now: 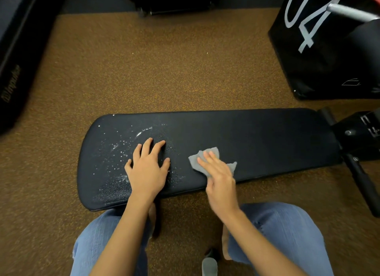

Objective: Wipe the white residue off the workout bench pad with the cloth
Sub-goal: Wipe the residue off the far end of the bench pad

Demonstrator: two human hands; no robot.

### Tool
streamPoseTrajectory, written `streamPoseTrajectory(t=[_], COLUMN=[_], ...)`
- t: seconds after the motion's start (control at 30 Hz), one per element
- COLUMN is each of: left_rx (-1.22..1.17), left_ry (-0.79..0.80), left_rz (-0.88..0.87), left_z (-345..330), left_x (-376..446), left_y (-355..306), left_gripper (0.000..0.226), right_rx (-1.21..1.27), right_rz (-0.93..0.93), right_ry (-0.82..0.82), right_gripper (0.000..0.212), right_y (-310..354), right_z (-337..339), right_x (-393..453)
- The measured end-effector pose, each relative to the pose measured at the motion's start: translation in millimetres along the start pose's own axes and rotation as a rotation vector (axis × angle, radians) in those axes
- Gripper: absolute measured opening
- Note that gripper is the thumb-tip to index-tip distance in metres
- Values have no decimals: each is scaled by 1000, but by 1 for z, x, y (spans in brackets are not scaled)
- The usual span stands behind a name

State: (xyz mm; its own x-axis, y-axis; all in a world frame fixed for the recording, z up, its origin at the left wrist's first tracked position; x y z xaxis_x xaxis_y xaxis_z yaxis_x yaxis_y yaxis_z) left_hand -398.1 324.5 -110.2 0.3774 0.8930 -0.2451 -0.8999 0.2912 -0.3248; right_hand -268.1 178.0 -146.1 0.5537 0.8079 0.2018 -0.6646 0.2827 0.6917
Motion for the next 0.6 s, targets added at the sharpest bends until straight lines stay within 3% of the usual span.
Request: streamPoseTrajectory(t=[0.2,0.33,0.43,0.6], left_rx=[-77,-283,-299,-260], left_ry=[-23,-235,-346,-421], left_rz=[-44,-40,-4,-124], left_z=[6,19,22,-2], left_x=[2,-3,-13,-40], left_y=[5,6,-2,-35], left_gripper=[46,41,42,35], right_rx=[136,368,93,-198], right_rz=[14,-110,-93,-130], right_ry=[228,198,366,10], right_gripper=[53,49,69,43], right_y=[47,62,69,25], right_z=[-30,-14,-1,28], right_x=[-16,17,34,54])
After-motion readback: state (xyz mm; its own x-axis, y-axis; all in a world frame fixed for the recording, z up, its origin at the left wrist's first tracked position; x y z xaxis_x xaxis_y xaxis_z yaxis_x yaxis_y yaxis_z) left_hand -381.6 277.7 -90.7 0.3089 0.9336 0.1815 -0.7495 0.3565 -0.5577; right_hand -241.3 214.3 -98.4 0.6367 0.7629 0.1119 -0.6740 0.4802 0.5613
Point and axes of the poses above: each hand's wrist, its own x-axis towards the middle knuckle, its own z-axis out of the back of the hand, y = z × x, the point moved 3 cm from there along x, towards the middle knuckle, and after that the axes turned 3 degrees about z, right-handed, at the moved point
